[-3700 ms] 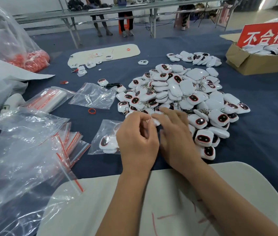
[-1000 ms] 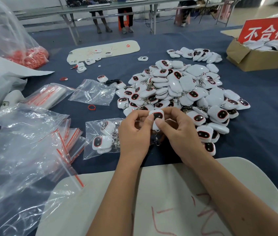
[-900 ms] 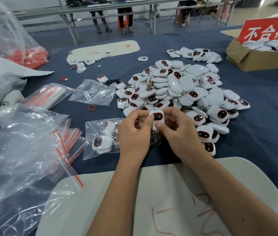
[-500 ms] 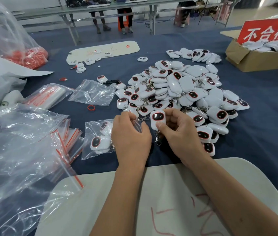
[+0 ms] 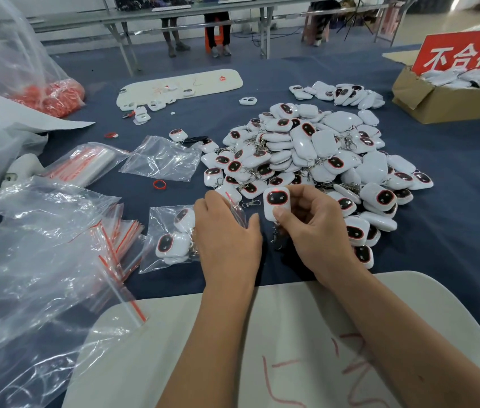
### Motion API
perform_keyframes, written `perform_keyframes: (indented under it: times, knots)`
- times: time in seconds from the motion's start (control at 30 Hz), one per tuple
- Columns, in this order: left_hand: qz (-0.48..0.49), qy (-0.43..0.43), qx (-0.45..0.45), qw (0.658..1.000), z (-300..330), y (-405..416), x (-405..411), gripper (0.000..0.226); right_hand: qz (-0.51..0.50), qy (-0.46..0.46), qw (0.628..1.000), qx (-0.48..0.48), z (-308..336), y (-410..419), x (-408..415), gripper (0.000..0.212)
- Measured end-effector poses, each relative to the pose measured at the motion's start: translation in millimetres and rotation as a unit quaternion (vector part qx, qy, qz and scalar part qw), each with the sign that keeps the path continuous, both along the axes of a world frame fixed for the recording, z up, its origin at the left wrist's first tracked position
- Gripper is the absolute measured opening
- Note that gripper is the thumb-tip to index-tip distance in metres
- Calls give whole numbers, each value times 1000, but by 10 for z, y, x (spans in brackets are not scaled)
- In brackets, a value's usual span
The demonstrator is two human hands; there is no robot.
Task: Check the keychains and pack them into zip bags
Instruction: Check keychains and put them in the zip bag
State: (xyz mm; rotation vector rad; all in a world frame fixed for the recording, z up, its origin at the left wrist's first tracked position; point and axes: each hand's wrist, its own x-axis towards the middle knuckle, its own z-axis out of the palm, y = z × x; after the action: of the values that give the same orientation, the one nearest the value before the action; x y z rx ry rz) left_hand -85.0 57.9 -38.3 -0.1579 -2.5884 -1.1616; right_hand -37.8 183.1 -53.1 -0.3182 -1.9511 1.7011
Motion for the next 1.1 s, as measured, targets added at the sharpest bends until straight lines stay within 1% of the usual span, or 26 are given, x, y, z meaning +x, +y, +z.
perform_keyframes:
  times: [0.1, 0.2, 0.23, 0.3, 0.33, 0.43, 0.5, 0.57, 0.6, 0.67, 0.73, 0.77, 0.83, 0.9, 0.93, 1.03, 1.07, 1.1]
  knots:
    - [-4, 4, -8, 1000, 6, -7, 3, 28, 2, 11, 1000, -6, -15, 12, -6, 9]
    - [-4, -2, -14, 1000, 27, -4, 10, 15, 4, 17, 1000, -7, 0, 3, -10, 13]
    - [-4, -7, -19, 1000, 31, -3, 9, 12, 13, 19, 999, -25, 9, -2, -9, 13]
    - [-1, -13, -28, 1000, 35, -7, -2, 8, 42, 26, 995, -85, 20, -8, -9, 11]
    - [1, -15, -31, 999, 36, -13, -11, 6, 49, 26, 994, -98, 22, -8, -10, 11]
    - [6, -8, -21, 1000, 28, -36, -25, 6, 28, 17, 996, -88, 20, -9, -14, 12]
    - [1, 10, 9, 1000, 31, -44, -15, 8, 14, 13, 997, -75, 24, -13, -13, 23]
    - [-20, 27, 76, 997, 50, -51, -3, 12, 13, 12, 998, -66, 34, -17, -9, 33]
    - [-31, 29, 118, 992, 63, -52, -3, 13, 12, 13, 998, -62, 36, -18, -9, 34]
    - [-51, 12, 187, 981, 80, -54, -13, 14, 0, 16, 999, -50, 31, -11, -10, 28]
    - [-71, -26, 234, 969, 66, -44, -26, 16, -7, 22, 998, -50, 29, -7, -7, 20]
    - [-79, -46, 248, 964, 53, -38, -29, 20, -5, 26, 998, -52, 32, -4, -3, 19]
    - [-89, -73, 264, 958, 32, -28, -33, 28, -2, 29, 998, -53, 38, 3, 3, 26]
    - [-96, -84, 272, 954, 25, -29, -40, 31, -1, 15, 999, -40, 35, 8, 3, 31]
    - [-99, -87, 275, 952, 24, -31, -46, 32, 0, 4, 1000, -28, 29, 5, 1, 30]
    - [-119, -93, 290, 945, 24, -50, -50, 35, 8, -12, 1000, 5, 17, -18, -2, 11]
    - [-129, -94, 297, 941, 28, -54, -45, 36, 11, -11, 1000, 12, 22, -25, 2, 7]
    - [-141, -93, 303, 938, 31, -62, -43, 36, 12, -12, 1000, 17, 31, -30, 6, 8]
